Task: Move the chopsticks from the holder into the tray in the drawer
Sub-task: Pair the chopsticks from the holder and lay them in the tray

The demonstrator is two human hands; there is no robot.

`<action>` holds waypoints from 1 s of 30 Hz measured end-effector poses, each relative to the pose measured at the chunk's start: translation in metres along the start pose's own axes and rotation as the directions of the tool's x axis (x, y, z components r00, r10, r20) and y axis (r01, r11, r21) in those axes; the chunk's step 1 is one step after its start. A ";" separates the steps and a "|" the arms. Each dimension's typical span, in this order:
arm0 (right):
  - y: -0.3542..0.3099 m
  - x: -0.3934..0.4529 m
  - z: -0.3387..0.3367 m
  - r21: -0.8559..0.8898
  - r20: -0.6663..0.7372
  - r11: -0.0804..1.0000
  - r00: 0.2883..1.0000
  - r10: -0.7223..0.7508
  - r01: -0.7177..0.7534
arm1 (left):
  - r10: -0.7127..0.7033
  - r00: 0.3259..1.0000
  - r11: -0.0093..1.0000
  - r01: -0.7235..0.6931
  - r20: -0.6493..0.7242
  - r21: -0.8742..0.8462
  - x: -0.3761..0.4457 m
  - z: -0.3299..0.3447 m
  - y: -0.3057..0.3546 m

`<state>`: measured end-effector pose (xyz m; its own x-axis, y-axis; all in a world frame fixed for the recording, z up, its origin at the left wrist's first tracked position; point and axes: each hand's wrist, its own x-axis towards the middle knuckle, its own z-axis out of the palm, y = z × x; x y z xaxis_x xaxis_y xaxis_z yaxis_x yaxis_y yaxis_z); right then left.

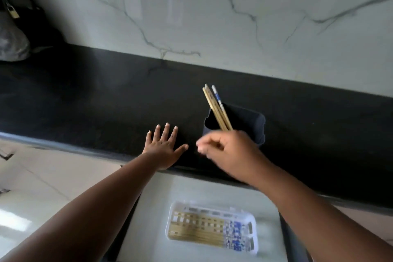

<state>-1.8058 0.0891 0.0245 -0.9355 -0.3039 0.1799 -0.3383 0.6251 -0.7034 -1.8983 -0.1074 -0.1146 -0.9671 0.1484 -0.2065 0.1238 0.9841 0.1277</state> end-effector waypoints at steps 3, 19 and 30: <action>-0.018 0.038 -0.037 -0.038 -0.218 0.995 0.973 0.078 -0.088 | -0.012 0.999 1.000 0.013 0.049 -0.014 0.002 -0.004 0.001; 0.042 0.095 -0.008 -0.350 -0.217 0.802 0.874 0.434 -0.485 | -0.043 0.981 0.997 0.053 0.191 -0.048 0.013 -0.012 0.001; 0.050 0.099 -0.022 -0.210 -0.139 0.827 0.853 0.502 -0.521 | -0.028 0.964 0.998 0.043 0.263 -0.050 0.018 -0.014 -0.003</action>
<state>-1.9173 0.1059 0.0221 -0.9825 0.1547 -0.1041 0.1864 0.8264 -0.5313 -1.9190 -0.1089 -0.1056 -0.8779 0.1409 -0.4576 0.0707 0.9834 0.1672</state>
